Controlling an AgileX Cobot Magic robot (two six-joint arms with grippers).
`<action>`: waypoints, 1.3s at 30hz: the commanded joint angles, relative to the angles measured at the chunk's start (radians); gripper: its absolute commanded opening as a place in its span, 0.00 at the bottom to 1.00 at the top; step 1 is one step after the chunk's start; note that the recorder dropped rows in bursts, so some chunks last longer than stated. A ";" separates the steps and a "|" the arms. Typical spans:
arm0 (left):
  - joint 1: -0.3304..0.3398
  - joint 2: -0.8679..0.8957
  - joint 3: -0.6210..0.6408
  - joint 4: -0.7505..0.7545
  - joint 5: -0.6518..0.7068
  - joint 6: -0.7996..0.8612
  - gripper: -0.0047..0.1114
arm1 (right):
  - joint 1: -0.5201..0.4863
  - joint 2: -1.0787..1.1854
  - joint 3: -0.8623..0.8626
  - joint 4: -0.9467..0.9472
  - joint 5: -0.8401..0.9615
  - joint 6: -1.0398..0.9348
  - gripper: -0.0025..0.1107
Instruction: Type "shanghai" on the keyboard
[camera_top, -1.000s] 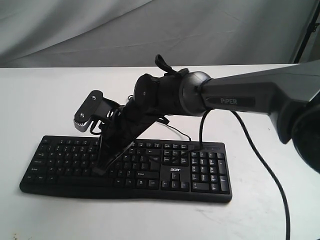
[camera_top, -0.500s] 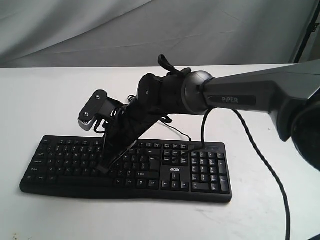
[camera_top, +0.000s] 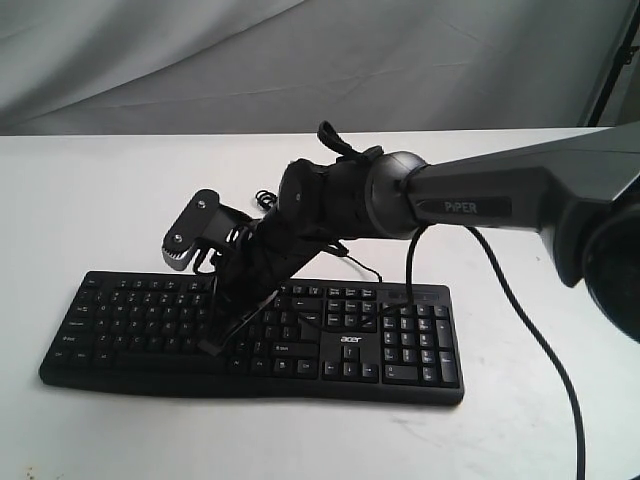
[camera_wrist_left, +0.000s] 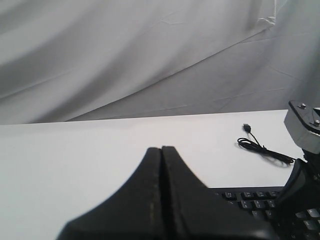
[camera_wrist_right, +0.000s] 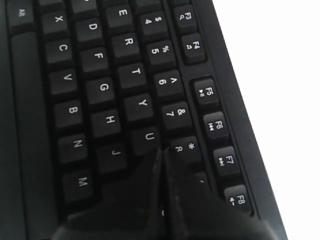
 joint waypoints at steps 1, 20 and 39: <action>-0.006 -0.002 0.002 0.000 -0.006 -0.003 0.04 | -0.001 0.000 0.005 0.001 -0.017 -0.002 0.02; -0.006 -0.002 0.002 0.000 -0.006 -0.003 0.04 | 0.000 0.030 0.007 0.020 -0.019 -0.004 0.02; -0.006 -0.002 0.002 0.000 -0.006 -0.003 0.04 | -0.009 -0.521 0.305 -0.123 -0.199 0.074 0.02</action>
